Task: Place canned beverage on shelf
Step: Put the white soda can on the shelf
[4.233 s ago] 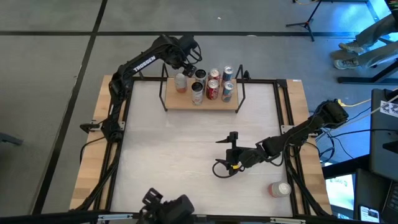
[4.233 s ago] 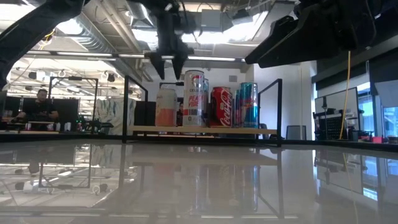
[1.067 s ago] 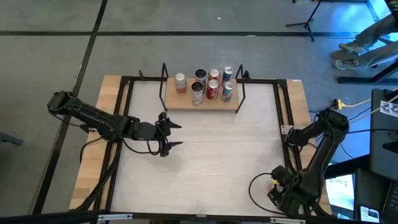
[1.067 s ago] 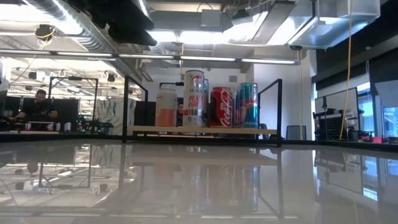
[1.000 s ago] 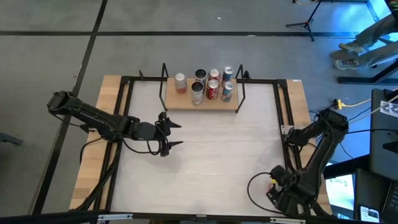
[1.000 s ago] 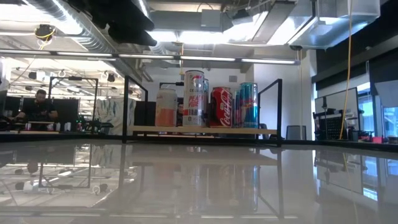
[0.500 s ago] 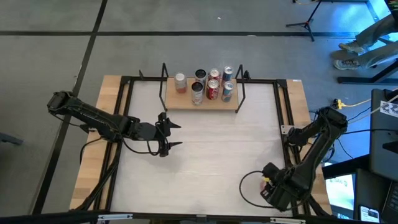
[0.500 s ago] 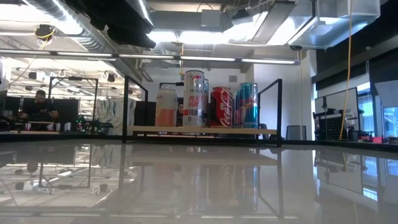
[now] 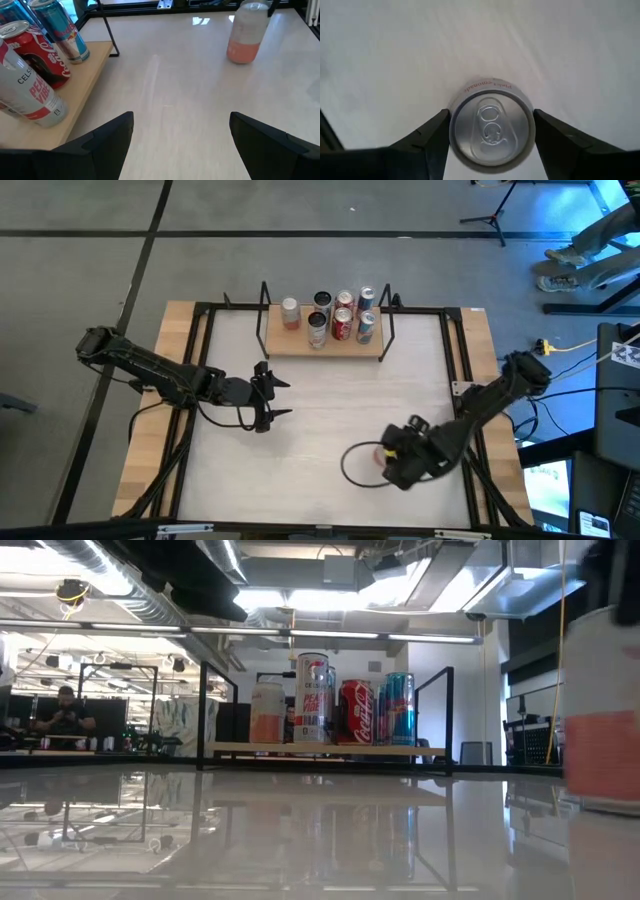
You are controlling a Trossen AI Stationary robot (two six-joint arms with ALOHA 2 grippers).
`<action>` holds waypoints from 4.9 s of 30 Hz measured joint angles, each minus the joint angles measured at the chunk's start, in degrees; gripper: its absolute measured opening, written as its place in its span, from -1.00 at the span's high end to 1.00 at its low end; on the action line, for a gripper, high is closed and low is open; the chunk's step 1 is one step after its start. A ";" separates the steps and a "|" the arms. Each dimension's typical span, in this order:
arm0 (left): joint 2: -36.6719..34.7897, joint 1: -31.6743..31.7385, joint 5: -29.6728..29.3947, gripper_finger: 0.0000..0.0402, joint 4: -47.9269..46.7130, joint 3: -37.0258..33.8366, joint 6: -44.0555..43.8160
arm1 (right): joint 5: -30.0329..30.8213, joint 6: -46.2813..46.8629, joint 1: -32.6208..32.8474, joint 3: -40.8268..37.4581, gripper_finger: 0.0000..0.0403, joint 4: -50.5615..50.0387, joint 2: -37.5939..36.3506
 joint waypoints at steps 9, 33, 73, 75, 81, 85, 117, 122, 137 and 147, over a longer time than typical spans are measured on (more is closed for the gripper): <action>0.00 0.00 0.07 -0.59 0.02 0.00 0.02 | 3.56 -21.39 -8.15 -0.34 -0.16 12.21 1.86; 0.00 -0.83 0.08 -0.59 -0.49 0.00 -1.95 | 3.49 -42.38 -19.27 -0.28 -0.20 28.15 6.18; 0.16 -1.95 0.05 -0.59 0.54 0.00 -3.21 | 5.50 -49.02 -20.34 -0.35 -0.74 34.73 5.58; 0.95 -1.95 0.05 -0.59 0.93 0.02 -3.10 | 5.16 -49.06 -20.31 -0.35 -0.73 34.33 4.09; 5.36 -1.14 1.75 -0.59 7.15 0.02 -0.21 | 8.13 -48.38 -17.37 -0.27 -0.73 29.57 -1.14; 8.84 0.74 8.76 -0.59 13.71 0.10 1.08 | 13.54 -47.50 -13.89 -0.26 -0.73 24.70 -2.91; 36.69 13.46 31.32 -0.59 17.79 19.02 11.68 | 34.42 -8.21 9.40 -12.52 -0.73 5.03 -3.06; 37.77 13.42 30.78 -0.59 19.28 19.02 12.44 | 34.03 -6.40 7.45 -15.08 -0.73 4.94 -3.04; 35.18 11.51 28.27 -0.59 17.48 18.78 11.59 | 34.74 -7.22 5.88 -15.28 -0.73 5.90 -3.04; 34.84 12.42 23.88 -0.59 17.57 18.80 13.46 | 35.10 -7.27 5.88 -15.28 -0.73 6.81 -3.04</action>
